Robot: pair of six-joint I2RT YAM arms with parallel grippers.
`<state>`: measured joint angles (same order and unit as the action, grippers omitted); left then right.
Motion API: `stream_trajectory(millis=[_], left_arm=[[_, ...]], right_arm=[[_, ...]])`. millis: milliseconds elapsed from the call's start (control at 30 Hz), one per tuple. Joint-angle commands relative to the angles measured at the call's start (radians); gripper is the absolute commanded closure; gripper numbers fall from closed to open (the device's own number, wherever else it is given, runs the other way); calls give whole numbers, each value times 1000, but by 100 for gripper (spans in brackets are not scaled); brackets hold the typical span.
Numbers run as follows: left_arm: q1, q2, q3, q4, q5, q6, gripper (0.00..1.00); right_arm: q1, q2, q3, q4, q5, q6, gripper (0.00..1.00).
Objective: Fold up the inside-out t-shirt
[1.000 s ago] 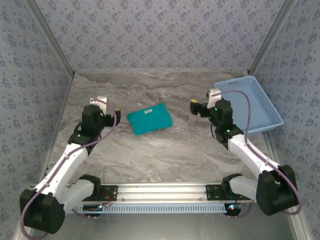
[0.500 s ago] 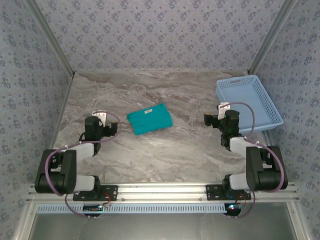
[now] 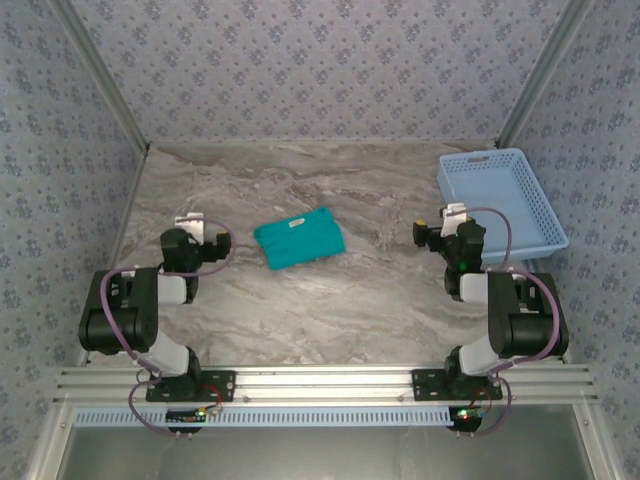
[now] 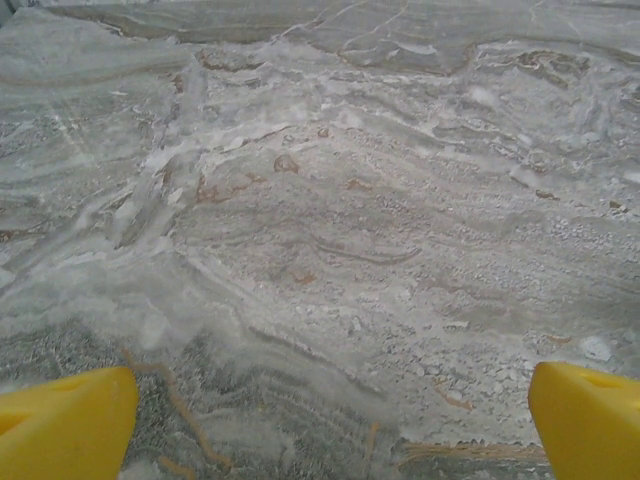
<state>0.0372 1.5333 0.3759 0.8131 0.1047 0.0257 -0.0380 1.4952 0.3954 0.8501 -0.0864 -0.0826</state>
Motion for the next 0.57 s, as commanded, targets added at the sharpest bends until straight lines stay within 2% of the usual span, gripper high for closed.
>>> stream_trajectory(millis=[0, 167, 333, 533], left_arm=[[-1, -4, 8, 49, 42, 2, 0], [-2, -3, 10, 45, 39, 0, 0], [9, -1, 23, 24, 36, -19, 0], [9, -1, 23, 23, 35, -19, 0]], right_arm=[[-14, 22, -2, -59, 20, 39, 0], [-10, 22, -1, -61, 26, 37, 0], [9, 24, 2, -62, 101, 41, 0], [4, 23, 3, -63, 89, 45, 0]])
